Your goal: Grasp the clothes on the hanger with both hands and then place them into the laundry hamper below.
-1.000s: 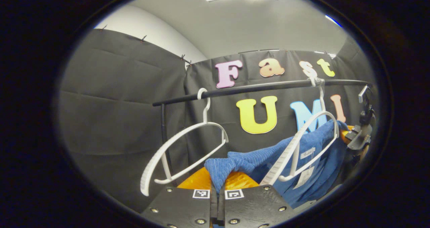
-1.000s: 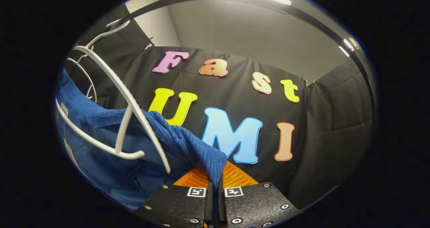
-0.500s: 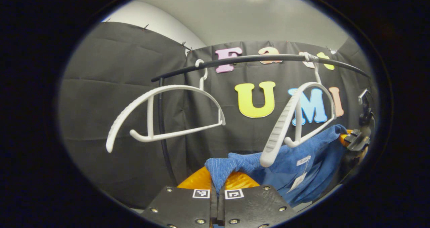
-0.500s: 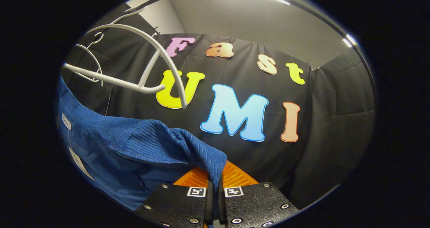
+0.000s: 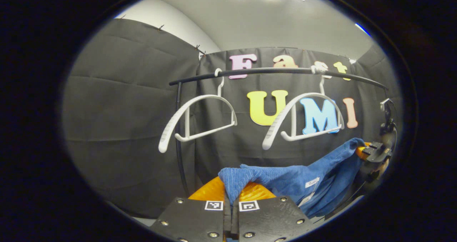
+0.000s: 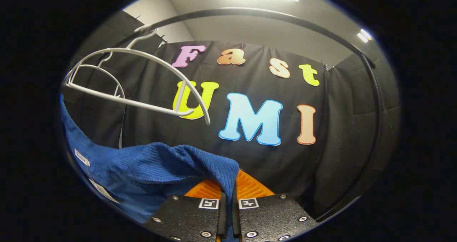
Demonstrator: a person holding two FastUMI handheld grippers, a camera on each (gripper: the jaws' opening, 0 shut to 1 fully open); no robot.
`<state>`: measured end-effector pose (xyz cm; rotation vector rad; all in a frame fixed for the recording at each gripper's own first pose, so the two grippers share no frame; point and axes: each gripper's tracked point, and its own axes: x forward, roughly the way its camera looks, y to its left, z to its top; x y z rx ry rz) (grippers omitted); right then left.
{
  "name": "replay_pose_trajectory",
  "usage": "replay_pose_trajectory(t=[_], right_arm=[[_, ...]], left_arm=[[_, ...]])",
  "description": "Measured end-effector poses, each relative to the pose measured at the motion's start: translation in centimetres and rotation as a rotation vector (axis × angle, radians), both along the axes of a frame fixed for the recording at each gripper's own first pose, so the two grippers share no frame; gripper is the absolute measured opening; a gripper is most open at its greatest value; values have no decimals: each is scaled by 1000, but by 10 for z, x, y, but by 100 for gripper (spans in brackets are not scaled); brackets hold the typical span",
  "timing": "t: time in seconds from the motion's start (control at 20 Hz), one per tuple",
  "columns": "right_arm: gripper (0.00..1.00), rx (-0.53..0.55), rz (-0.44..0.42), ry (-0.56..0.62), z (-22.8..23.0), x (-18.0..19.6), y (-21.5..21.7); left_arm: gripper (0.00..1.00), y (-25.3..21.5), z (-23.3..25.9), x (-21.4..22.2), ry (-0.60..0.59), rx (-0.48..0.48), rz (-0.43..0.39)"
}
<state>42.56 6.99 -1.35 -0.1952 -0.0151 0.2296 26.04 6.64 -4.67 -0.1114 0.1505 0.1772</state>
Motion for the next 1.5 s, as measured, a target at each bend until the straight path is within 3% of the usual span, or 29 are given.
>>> replay_pose_trajectory(t=[0.1,0.15,0.45,0.75,0.8,0.95,1.0,1.1,1.15,1.45,1.5], right_arm=[[6,4,10,-13,13,-21,4],[6,6,17,-22,20,-30,6],[5,37,64,-69,49,-100,26],[6,80,119,-42,46,-164,51],[6,84,130,-38,44,-174,56],[6,93,163,-13,34,-201,69],[6,97,169,0,30,-209,72],[6,110,182,32,19,-223,79],[6,110,188,47,14,-230,83],[6,71,214,131,-36,-263,94],[6,60,218,145,-46,-267,96]], left_arm=[[6,-8,15,-12,-26,3,-28],[0,-14,21,-15,-38,0,-46],[1,-41,43,-42,-94,-20,-130],[1,-68,39,-67,-94,-74,-211],[6,-74,38,-72,-92,-80,-225],[6,-89,28,-82,-86,-92,-265],[1,-95,24,-86,-81,-94,-277],[6,-107,16,-91,-71,-101,-301],[1,-112,11,-92,-66,-105,-312],[1,-133,-39,-111,6,-107,-351],[6,-135,-51,-114,28,-104,-354]])
